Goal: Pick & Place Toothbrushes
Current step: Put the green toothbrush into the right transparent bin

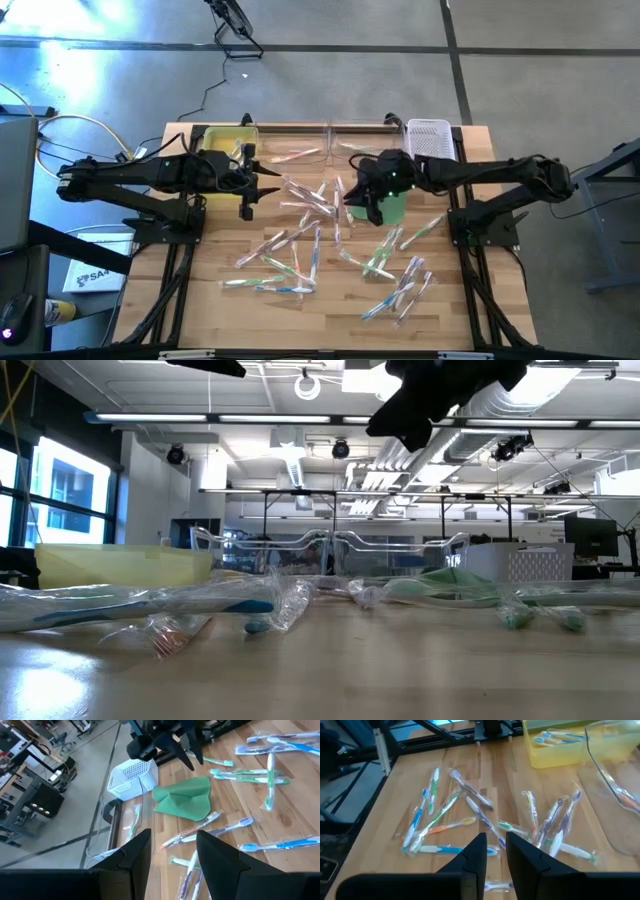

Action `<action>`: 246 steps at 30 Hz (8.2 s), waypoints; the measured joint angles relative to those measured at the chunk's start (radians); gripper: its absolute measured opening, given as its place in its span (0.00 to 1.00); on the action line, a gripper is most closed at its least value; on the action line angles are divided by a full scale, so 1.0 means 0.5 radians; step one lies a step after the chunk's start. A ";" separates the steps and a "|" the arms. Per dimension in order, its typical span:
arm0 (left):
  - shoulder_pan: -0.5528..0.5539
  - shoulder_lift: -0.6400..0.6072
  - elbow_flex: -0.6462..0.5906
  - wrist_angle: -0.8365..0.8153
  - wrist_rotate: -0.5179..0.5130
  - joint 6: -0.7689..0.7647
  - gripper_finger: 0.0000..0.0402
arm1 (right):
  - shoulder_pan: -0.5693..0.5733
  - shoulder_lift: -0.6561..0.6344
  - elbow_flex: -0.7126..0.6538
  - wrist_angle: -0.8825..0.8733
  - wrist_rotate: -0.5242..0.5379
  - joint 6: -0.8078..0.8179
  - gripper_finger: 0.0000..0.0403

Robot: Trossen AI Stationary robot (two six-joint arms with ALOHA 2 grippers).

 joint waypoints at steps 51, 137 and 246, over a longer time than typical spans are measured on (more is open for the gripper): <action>-0.315 -0.340 -0.728 0.419 -0.023 -0.048 0.02 | 0.739 0.003 0.015 -0.094 0.886 0.328 0.02; -0.314 -0.340 -0.726 0.236 -0.027 -0.046 0.02 | 0.832 0.893 0.546 -0.937 0.451 0.714 0.38; -0.314 -0.340 -0.726 0.178 -0.029 0.005 0.02 | -0.555 0.337 0.535 -0.158 0.871 -0.690 0.02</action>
